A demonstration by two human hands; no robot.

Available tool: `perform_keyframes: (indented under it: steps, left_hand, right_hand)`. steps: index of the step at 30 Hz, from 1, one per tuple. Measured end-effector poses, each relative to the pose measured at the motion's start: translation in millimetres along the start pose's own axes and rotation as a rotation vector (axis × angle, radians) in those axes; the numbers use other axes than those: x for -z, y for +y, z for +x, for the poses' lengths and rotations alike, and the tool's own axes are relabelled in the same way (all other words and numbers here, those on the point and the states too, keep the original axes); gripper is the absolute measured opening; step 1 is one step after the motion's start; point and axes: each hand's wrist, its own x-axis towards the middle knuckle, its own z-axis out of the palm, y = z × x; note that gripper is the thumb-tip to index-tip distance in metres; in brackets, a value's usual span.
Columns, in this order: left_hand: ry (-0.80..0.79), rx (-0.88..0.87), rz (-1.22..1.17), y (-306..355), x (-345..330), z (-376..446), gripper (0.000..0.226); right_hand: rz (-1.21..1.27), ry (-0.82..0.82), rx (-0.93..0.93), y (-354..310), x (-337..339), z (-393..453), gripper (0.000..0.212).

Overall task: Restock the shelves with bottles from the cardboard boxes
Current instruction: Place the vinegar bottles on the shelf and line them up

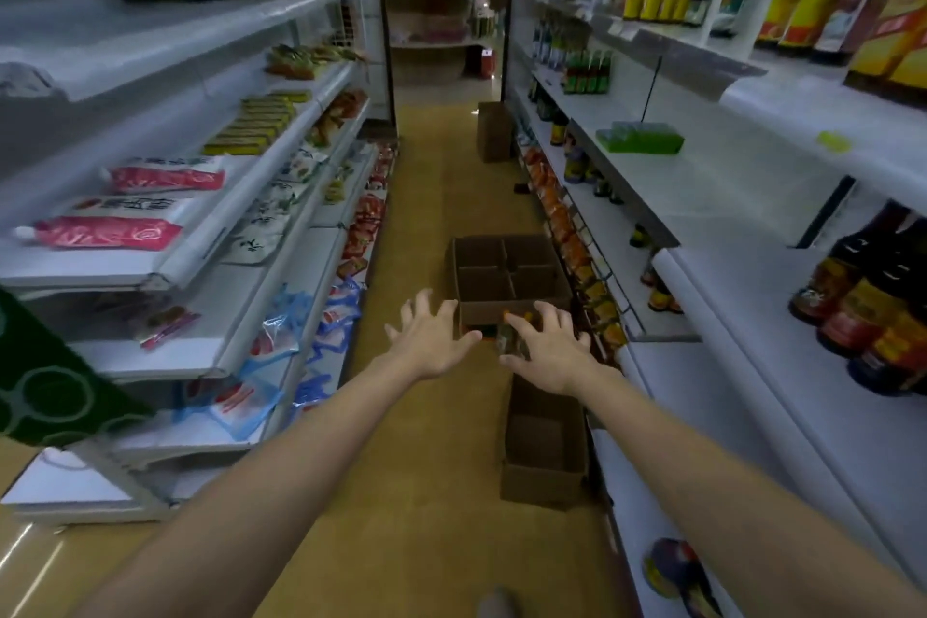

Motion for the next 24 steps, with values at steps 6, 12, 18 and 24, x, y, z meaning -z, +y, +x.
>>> perform_keyframes:
  steps: [6, 12, 18, 24]
  left_hand:
    - [-0.048, 0.041, 0.053, -12.7, 9.4, 126.9, 0.077]
    - [-0.132, 0.021, 0.179, -6.0, 27.5, 242.4, 0.079]
    - [-0.220, -0.100, 0.232, 8.8, 4.3, 339.8, 0.073]
    - [-0.340, -0.294, 0.209, 26.8, -23.6, 451.3, 0.072]
  right_hand:
    - [0.139, 0.012, -0.008, 8.1, 7.7, 132.9, 0.072]
    - [0.246, -0.014, -0.066, 28.0, 17.9, 240.8, 0.075]
    - [0.298, -0.048, -0.193, 56.4, 2.6, 318.0, 0.073]
    - [0.319, -0.046, -0.451, 88.7, -4.7, 382.8, 0.074]
